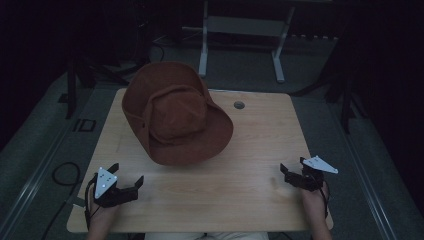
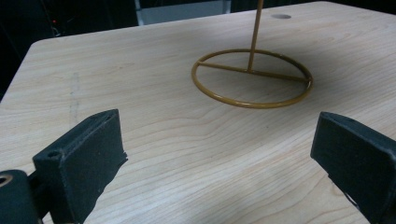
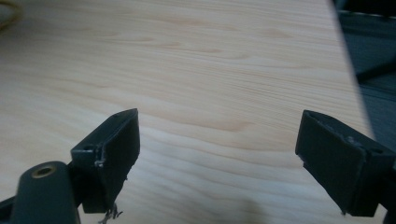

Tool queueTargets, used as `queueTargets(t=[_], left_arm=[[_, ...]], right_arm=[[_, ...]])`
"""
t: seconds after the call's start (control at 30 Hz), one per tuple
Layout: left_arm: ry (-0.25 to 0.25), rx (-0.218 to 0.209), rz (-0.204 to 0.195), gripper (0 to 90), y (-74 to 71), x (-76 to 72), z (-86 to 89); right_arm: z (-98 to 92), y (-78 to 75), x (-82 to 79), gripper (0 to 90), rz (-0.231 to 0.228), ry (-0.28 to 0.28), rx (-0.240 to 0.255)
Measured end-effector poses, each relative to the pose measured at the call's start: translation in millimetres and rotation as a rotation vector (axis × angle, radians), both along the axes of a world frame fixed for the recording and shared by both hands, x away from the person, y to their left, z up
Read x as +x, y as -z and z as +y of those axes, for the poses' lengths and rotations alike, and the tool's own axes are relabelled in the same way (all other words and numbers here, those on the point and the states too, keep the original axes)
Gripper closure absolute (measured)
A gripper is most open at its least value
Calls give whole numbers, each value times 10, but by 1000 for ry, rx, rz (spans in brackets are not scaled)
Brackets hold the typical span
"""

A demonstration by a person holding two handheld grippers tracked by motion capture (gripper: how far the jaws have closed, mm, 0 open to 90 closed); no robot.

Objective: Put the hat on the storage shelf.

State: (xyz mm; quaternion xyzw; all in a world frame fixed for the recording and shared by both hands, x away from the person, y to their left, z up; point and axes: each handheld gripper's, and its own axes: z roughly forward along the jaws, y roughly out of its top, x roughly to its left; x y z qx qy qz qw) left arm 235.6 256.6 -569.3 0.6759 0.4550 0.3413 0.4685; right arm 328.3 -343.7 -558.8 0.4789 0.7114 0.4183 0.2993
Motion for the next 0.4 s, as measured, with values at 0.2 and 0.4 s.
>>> queueTargets(t=[0.2,0.4], left_arm=[[-19,-1,2,31,2,3,29],[-38,7,5,31,12,10,53]], right_arm=[[-85,6,-3,139,-32,85,20],[-51,30,13,142,-29,74,-18]])
